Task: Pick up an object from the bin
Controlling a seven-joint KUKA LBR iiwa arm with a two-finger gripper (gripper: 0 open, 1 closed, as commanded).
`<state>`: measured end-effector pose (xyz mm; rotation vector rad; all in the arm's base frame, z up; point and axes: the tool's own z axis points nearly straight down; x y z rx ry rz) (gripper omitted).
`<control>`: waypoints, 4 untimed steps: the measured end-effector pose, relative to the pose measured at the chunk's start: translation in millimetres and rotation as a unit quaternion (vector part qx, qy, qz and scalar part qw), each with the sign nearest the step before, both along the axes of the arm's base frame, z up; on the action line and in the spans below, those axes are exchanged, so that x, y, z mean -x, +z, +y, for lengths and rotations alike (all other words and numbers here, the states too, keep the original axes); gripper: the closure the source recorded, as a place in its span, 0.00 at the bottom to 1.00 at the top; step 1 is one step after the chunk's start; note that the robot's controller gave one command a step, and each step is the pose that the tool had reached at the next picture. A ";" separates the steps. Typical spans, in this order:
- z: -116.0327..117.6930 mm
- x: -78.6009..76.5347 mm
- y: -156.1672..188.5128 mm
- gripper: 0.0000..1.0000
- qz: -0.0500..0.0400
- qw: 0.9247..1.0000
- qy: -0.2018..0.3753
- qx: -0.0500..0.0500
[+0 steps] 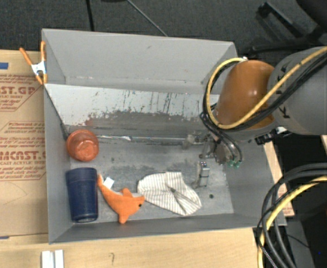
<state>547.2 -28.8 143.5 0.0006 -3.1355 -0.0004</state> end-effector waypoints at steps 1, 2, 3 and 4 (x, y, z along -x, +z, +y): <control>0.0 -1.6 4.7 0.00 -0.004 1.000 0.000 0.000; 21.3 10.7 -30.4 0.00 -0.008 1.000 0.023 0.001; 60.0 63.5 -73.7 1.00 -0.003 1.000 -0.006 0.000; 60.0 63.5 -73.7 1.00 -0.003 1.000 -0.006 0.000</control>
Offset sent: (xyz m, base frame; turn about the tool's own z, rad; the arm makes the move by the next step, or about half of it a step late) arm -0.0286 0.0486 -0.0735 -0.1018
